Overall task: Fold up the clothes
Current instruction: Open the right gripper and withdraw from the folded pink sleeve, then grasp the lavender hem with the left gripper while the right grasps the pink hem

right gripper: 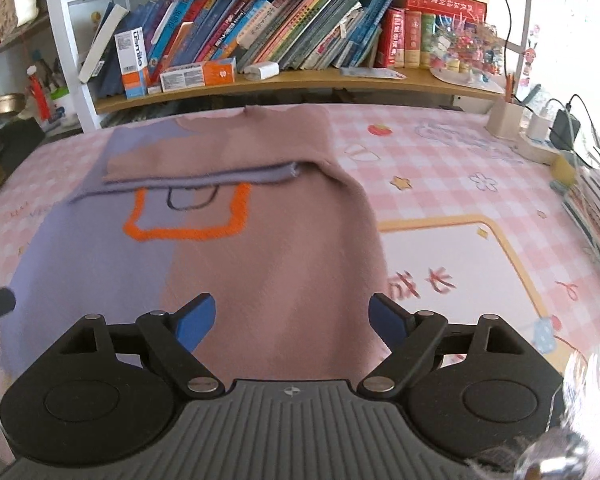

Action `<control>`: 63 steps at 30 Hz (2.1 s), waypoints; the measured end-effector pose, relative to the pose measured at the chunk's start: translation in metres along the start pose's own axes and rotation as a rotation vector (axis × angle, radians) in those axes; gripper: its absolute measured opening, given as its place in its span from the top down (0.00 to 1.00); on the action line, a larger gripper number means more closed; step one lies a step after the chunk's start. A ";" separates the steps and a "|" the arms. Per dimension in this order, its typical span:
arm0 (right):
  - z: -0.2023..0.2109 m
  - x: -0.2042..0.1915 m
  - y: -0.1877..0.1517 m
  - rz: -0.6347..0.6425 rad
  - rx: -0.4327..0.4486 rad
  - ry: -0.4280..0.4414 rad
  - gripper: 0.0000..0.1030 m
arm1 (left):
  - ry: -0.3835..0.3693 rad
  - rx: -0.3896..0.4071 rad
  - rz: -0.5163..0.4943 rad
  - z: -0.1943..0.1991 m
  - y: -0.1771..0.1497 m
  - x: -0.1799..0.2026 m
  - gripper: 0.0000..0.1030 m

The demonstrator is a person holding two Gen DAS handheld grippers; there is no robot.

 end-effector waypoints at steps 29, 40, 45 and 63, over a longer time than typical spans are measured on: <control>0.051 0.061 -0.075 -0.024 -0.089 0.024 0.11 | 0.070 -0.135 0.006 0.044 -0.058 0.054 0.13; 0.037 0.065 -0.060 -0.121 -0.089 0.041 0.11 | 0.109 -0.120 0.128 0.029 -0.044 0.008 0.13; 0.025 0.067 -0.050 -0.169 -0.089 0.039 0.12 | 0.163 -0.126 0.169 0.017 -0.033 -0.015 0.13; -0.018 0.064 -0.019 -0.229 -0.133 0.013 0.57 | 0.159 -0.193 0.226 -0.042 -0.011 -0.048 0.66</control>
Point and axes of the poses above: each gripper's, at about its wrist camera, not at the fingertips, and z roughly against the way its jaws point, x to its right, y to its top, the point moved 1 cm from there along -z, roughly the way its jaws point, and after that the axes turned 3 degrees about y, right-handed, at the moved point
